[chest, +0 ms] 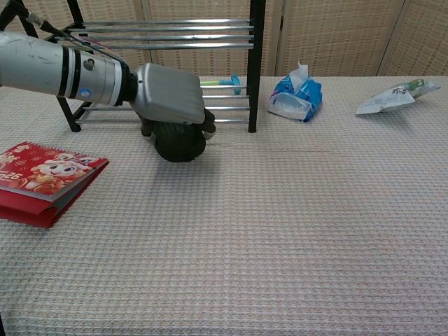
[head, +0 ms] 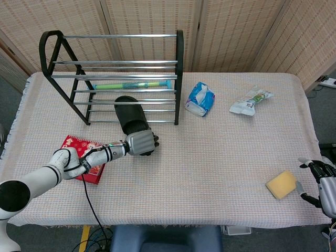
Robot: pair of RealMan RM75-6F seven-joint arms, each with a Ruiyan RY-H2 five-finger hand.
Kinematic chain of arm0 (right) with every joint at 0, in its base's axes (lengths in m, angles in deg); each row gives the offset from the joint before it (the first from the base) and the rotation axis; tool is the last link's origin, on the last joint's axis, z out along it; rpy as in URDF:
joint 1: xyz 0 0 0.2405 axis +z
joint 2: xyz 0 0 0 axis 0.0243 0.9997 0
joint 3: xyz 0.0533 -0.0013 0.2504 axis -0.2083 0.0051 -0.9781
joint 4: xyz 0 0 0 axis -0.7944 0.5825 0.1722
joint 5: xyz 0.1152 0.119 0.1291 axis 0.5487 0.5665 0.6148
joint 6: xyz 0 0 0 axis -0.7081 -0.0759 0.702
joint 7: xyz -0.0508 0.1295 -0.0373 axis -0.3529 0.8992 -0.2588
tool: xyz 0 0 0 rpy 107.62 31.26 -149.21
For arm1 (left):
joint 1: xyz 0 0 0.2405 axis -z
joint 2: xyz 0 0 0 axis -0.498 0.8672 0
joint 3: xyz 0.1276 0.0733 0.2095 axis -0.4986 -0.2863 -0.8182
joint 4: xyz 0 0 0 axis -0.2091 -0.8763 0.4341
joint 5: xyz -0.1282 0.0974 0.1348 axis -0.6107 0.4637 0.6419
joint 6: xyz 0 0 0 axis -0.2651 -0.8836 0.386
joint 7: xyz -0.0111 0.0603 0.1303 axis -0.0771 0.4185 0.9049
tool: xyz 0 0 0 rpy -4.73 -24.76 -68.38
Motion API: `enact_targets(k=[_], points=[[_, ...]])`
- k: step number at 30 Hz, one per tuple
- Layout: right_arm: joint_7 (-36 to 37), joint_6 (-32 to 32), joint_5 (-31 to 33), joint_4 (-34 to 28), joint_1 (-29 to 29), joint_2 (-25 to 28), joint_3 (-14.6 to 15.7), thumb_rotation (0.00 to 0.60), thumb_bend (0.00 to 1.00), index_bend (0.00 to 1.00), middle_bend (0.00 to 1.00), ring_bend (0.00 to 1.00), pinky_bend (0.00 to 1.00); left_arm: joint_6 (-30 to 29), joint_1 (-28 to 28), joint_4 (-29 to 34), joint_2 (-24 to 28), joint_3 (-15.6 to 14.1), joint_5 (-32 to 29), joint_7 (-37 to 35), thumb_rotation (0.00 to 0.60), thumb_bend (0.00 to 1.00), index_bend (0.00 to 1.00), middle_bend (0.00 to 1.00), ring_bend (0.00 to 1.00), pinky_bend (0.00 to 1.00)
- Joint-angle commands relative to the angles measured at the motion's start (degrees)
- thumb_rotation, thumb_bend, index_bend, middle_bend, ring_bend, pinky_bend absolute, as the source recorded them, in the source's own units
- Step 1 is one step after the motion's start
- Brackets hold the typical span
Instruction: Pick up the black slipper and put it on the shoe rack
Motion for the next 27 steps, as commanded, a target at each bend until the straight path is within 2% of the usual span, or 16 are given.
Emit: enact_targets(k=[1, 21, 27], points=[[0.2, 0.0, 0.1, 0.1, 0.0, 0.0, -0.1, 0.6, 0.38, 0.2, 0.35, 0.25, 0.22, -0.7, 0.3, -1.7, -0.5, -0.6, 0.1, -1.4, 0.6, 0.19, 0.65, 0.6, 0.52, 0.62], [0.4, 0.1, 0.3, 0.4, -0.4, -0.1, -0.1, 0.6, 0.38, 0.2, 0.35, 0.25, 0.22, -1.1, 0.7, -14.0, -5.0, -2.3, -1.2, -2.2, 0.6, 0.19, 0.62, 0.57, 0.5, 0.62], [0.5, 0.1, 0.6, 0.5, -0.5, -0.1, -0.1, 0.6, 0.38, 0.2, 0.35, 0.25, 0.22, 2.8, 0.0, -16.0, -5.6, -1.7, -4.0, 1.1, 0.6, 0.19, 0.59, 0.55, 0.47, 0.61]])
